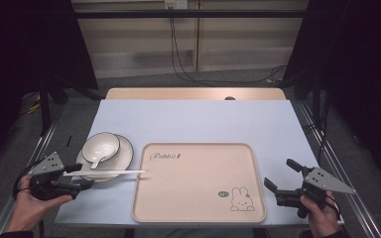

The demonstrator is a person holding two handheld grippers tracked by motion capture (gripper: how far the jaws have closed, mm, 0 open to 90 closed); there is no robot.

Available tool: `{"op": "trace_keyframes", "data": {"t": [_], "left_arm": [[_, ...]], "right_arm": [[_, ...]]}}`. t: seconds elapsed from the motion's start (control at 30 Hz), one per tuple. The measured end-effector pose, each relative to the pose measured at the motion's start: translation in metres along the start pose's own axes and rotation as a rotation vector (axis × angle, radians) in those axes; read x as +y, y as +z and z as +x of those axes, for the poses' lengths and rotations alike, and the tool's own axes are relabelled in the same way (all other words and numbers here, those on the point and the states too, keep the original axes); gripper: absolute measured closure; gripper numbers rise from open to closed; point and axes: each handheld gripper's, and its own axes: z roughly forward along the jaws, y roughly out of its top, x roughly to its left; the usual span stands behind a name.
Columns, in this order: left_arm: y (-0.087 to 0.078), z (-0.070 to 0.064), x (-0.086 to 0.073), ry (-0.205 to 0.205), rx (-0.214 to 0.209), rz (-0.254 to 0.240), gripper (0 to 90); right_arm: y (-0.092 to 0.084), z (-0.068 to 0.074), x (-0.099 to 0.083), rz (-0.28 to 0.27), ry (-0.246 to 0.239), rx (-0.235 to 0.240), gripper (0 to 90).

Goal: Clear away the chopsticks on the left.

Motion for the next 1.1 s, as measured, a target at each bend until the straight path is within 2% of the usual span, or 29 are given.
{"op": "trace_keyframes", "data": {"t": [0.13,0.2,0.23,0.43,0.47,0.5,0.63,0.67,0.8,0.83,0.87,0.9,0.93,1.0,1.03,1.1], "left_arm": [[0.005,0.008,0.002,0.044,-0.026,0.041,39.7],[0.007,0.011,0.002,0.049,-0.028,0.042,43.7],[0.01,0.014,0.002,0.066,-0.056,0.054,49.3],[0.018,0.016,0.006,0.1,-0.073,0.068,61.6],[0.019,0.016,0.007,0.105,-0.065,0.07,64.0],[0.021,0.015,0.007,0.109,-0.083,0.073,65.2],[0.025,0.014,0.009,0.153,-0.081,0.094,72.8],[0.026,0.014,0.009,0.147,-0.081,0.091,72.9],[0.031,0.014,0.01,0.176,-0.084,0.106,73.4],[0.033,0.013,0.01,0.169,-0.081,0.103,73.6],[0.033,0.014,0.012,0.188,-0.088,0.124,73.7],[0.034,0.013,0.012,0.181,-0.084,0.12,73.7],[0.034,0.014,0.013,0.193,-0.097,0.124,73.7],[0.036,0.013,0.013,0.196,-0.088,0.121,73.7],[0.037,0.014,0.015,0.217,-0.103,0.136,73.7],[0.038,0.013,0.017,0.219,-0.106,0.146,73.7]], "right_arm": [[0.0,0.0,0.0,0.0,0.004,-0.006,0.6],[0.0,0.0,0.0,-0.002,-0.001,-0.007,0.6],[0.0,0.0,0.0,0.003,0.005,-0.004,0.6],[0.0,-0.001,0.0,0.004,0.008,-0.002,0.6],[0.0,-0.001,0.0,0.002,0.012,0.0,0.6],[0.0,-0.001,0.0,0.003,0.009,0.003,0.6],[0.0,-0.001,-0.001,0.003,0.009,0.004,0.6],[0.0,-0.001,-0.001,0.004,0.013,0.004,0.6],[0.0,0.0,-0.001,0.009,0.005,0.001,0.6],[0.0,0.0,-0.001,0.012,0.008,0.006,0.6],[0.0,-0.001,-0.001,0.01,0.008,0.003,0.6],[0.0,-0.001,-0.001,0.006,0.006,-0.001,0.6],[0.0,-0.001,-0.001,0.007,0.011,0.003,0.6],[0.0,-0.001,-0.001,0.007,0.01,0.002,0.6],[0.0,-0.001,-0.001,0.005,0.01,0.0,0.6],[0.0,-0.001,-0.001,0.006,0.009,0.001,0.6]]}}
